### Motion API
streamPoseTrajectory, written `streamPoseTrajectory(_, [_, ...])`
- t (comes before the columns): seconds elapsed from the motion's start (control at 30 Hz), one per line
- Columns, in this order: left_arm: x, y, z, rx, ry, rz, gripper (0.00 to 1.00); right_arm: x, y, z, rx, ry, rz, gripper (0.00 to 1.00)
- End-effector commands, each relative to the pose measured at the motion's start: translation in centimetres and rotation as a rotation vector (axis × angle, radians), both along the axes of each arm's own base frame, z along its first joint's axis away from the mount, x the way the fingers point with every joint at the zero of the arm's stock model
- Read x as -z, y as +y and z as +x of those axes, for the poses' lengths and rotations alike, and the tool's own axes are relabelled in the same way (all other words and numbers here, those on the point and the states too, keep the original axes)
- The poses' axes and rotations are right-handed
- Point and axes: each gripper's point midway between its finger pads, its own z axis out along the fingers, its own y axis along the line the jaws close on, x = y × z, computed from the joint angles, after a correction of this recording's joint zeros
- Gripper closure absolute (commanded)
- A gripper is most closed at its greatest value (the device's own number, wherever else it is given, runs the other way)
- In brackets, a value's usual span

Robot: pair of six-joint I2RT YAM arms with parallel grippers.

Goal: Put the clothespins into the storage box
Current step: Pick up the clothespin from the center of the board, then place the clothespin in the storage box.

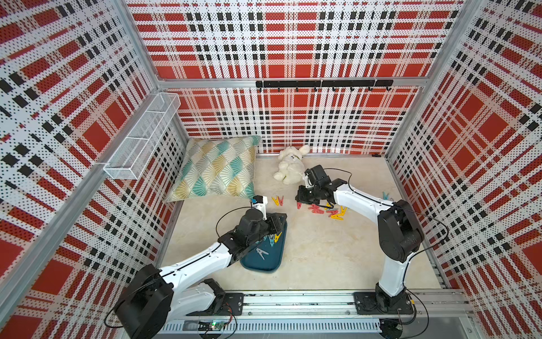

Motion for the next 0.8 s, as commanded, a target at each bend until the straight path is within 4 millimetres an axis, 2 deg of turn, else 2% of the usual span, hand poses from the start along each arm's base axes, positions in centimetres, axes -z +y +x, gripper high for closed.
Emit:
streamPoseTrajectory(0.0, [-1.3, -0.5, 0.6, 0.014, -0.034, -0.059, 0.49, -3.9, 2.5, -0.9, -0.039, -0.040, 0.106, 1.00])
streamPoseTrajectory(0.3, [-1.5, -0.5, 1.4, 0.013, -0.035, -0.077, 0.49, -6.3, 5.5, -3.3, -0.103, -0.036, 0.193, 1.00])
streamPoseTrajectory(0.63, [-0.7, -0.4, 1.6, 0.004, -0.021, -0.073, 0.51, -7.9, 6.6, -4.8, -0.133, -0.043, 0.237, 0.99])
streamPoseTrajectory(0.77, [-1.1, 0.1, 1.9, -0.005, -0.027, -0.079, 0.52, -8.2, 6.9, -5.5, -0.145, -0.047, 0.239, 0.98])
